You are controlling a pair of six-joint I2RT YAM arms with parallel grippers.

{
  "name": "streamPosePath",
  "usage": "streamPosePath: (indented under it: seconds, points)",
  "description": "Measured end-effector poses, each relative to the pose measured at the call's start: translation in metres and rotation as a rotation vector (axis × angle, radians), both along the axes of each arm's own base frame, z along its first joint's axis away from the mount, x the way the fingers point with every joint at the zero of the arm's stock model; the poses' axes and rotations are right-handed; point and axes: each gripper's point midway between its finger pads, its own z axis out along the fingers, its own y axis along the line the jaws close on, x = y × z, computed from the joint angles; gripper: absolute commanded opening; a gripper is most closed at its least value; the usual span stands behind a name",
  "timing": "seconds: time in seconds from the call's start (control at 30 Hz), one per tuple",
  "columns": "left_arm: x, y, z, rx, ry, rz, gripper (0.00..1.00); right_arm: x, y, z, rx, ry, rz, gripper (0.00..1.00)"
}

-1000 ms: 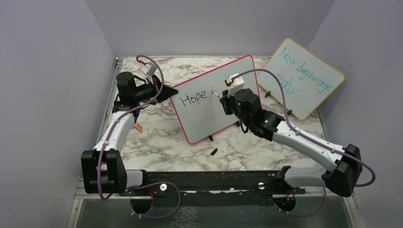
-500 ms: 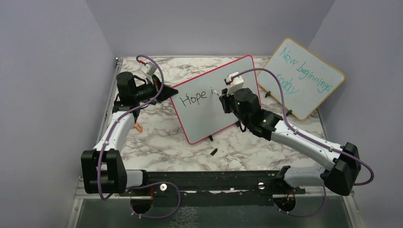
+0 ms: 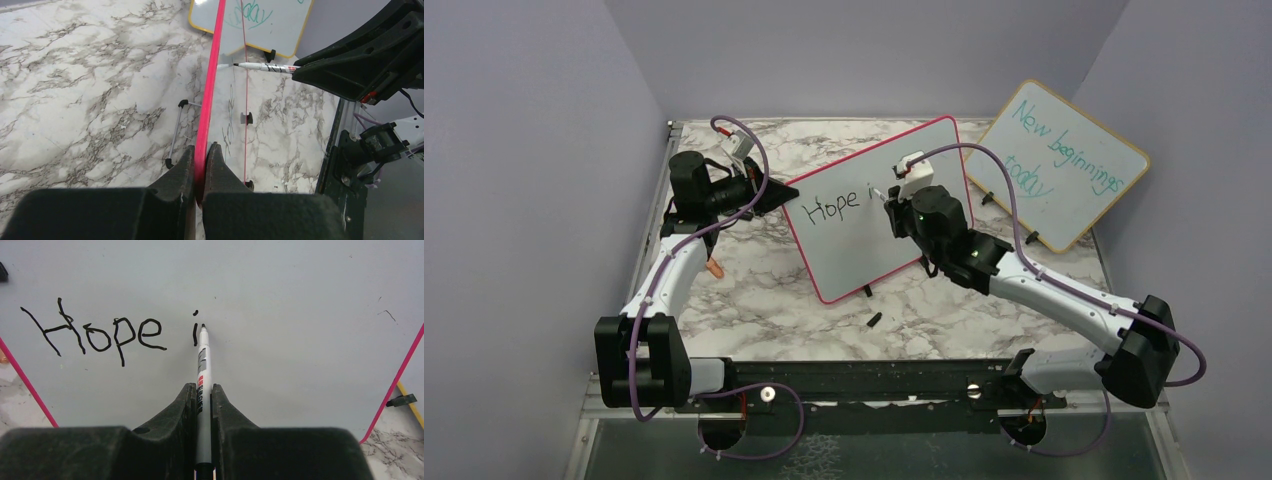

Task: Write a sentence on the whiteboard

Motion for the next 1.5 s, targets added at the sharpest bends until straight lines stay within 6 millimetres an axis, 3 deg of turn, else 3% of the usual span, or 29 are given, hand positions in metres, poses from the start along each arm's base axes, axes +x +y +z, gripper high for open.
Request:
streamPosePath:
  seconds: [1.23,1.5]
  points:
    - [0.000,0.000,0.000,0.000,0.001,0.001,0.00,-0.007,-0.006,-0.016,-0.039,0.068,-0.007,0.01]
    - [0.000,0.000,0.000,0.000,0.001,0.000,0.00,-0.009,-0.008,-0.009,-0.030,0.057,-0.005,0.01]
